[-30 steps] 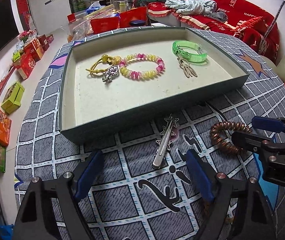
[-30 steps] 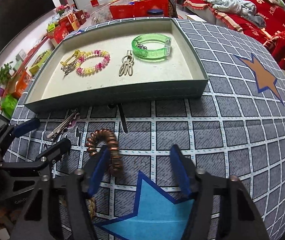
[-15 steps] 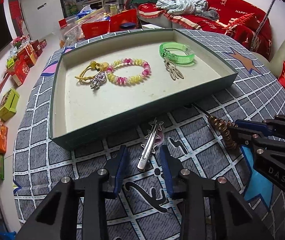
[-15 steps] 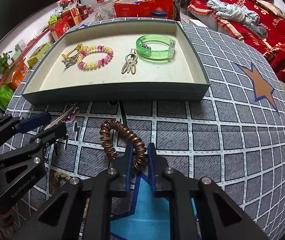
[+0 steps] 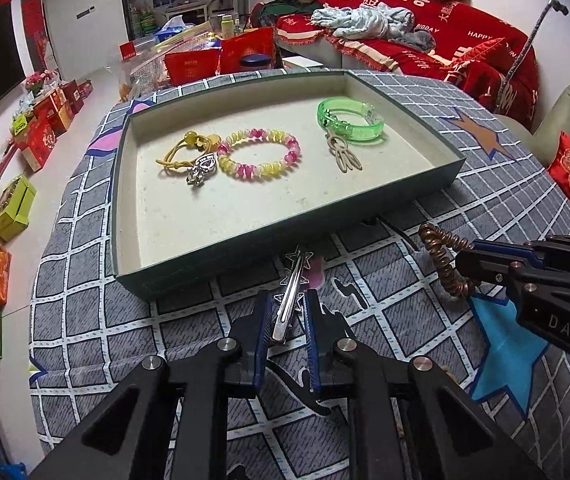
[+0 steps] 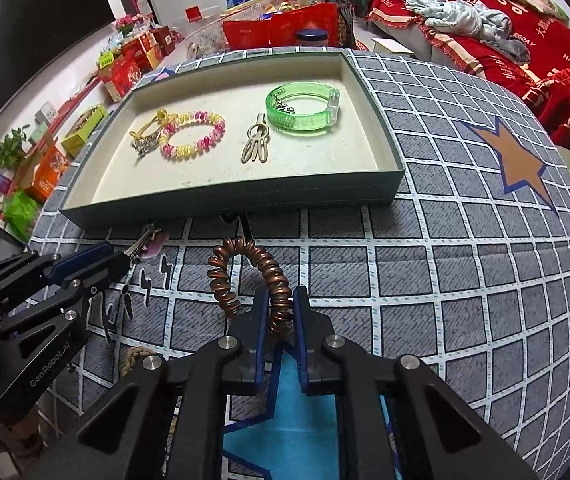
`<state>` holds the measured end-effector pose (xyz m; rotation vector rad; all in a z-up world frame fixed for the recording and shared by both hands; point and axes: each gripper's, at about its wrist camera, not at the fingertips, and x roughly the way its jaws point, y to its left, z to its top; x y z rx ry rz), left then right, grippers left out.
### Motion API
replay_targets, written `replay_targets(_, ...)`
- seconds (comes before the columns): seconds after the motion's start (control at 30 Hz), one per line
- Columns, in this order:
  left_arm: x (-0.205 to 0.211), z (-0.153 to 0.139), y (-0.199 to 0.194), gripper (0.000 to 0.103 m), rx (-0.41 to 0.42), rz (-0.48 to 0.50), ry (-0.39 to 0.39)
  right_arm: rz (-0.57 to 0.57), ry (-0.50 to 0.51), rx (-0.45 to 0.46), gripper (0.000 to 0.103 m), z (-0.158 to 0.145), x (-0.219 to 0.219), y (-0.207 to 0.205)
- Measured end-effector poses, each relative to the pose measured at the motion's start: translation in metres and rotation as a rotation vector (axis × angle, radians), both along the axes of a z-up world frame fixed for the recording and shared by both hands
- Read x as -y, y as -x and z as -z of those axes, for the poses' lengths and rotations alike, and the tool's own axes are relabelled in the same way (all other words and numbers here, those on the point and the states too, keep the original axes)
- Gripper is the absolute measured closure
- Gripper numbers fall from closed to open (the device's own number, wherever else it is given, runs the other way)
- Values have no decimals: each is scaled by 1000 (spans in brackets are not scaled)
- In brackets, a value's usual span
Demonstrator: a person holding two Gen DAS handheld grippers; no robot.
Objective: Organize jewelry
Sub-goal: 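Carry the hair clip and coiled hair tie with both tools over the tray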
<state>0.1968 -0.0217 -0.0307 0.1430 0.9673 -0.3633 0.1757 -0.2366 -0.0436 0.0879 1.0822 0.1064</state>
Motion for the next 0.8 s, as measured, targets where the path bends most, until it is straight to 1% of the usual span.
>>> replay_targets(0.13, -8, -5, 4, 69, 6, -3, 10, 8, -16, 15, 90, -6, 3, 2)
replay_targets(0.27, -18, -12, 5, 69, 0, -15, 36, 8, -30, 28, 90, -12, 3, 3)
replay_targets(0.43, -21, -17, 6, 69, 9, -10, 41, 1, -30, 38, 90, -17, 1, 4)
replay_targets(0.53, -15, -14, 4, 69, 6, -3, 21, 5, -41, 34, 90, -15, 1, 5)
replay_targets(0.67, -5, -14, 11, 69, 49, 27, -22, 4, -47, 32, 90, -15, 1, 9)
replay_targets(0.73, -2, -13, 14, 67, 48, 48, -28, 9, -53, 33, 90, -15, 3, 11)
replay_targets(0.77, -1, -12, 14, 45, 48, 49, -34, 12, -57, 34, 90, -16, 4, 11)
replay_targets(0.8, -3, -11, 15, 7, 55, 38, -38, 14, -59, 35, 90, -16, 5, 12)
